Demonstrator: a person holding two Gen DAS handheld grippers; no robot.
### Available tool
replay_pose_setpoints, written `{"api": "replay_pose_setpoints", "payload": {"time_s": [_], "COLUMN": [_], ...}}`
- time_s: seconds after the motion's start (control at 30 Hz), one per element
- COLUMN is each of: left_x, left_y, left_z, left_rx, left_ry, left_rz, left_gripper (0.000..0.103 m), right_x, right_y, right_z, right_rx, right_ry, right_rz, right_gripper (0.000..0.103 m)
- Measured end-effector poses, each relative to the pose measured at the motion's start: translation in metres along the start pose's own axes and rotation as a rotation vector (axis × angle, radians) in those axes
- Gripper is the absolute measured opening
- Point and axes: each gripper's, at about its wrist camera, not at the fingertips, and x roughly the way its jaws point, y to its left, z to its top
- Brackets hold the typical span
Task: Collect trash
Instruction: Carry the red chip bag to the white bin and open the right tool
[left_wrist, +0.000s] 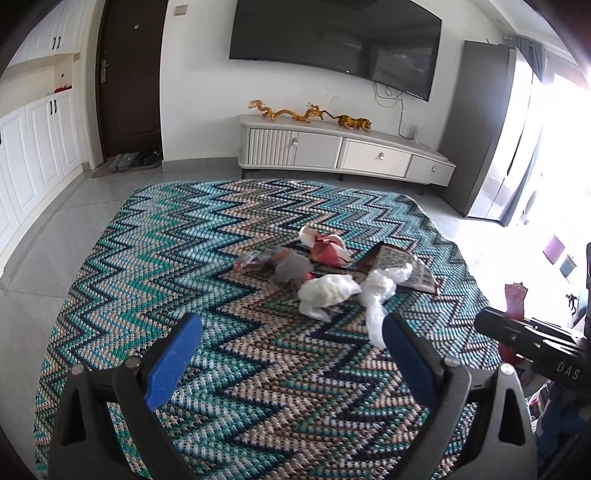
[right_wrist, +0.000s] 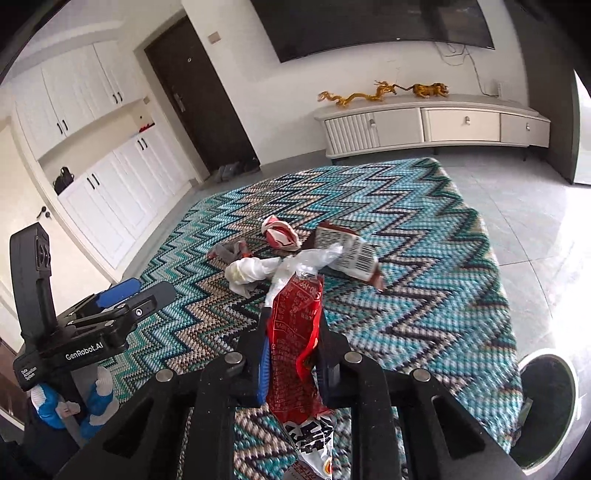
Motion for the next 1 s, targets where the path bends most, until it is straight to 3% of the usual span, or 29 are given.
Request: {"api": "replay_pose_setpoints", "payload": {"time_s": [0.27,0.5,0.73,1.0], "left_x": [-0.009,-0.003,0.003,0.002], "left_y": [-0.013,-0.029,-0.047,-0.059], "left_z": [0.001,0.003,0.005,0.007], "left_rx": [0.03,0.054,0.076,0.108], "left_ry": [-0.007,0.014,0.033,0.034], "left_rz": [0.01,0.001,-0.002,0.021], "left_gripper": [0.099,0.099,0.099,0.099], "right_x": [-0.032,-0.085,-0.113,-0.112], "right_y": [-0.04,-0.124,-0.214,-0.282], "right_z": [-0.01,-0.023,-0.048,-0.069], "right_rx": [0.095,0.26,0.404,0.503], "right_ry": [-0.051,-0.118,-0.093,-0.041], "right_rz": [-0.049,-0.214,-0.407,-0.505], "right_gripper": [0.019,0.02,0.023,0.036]}}
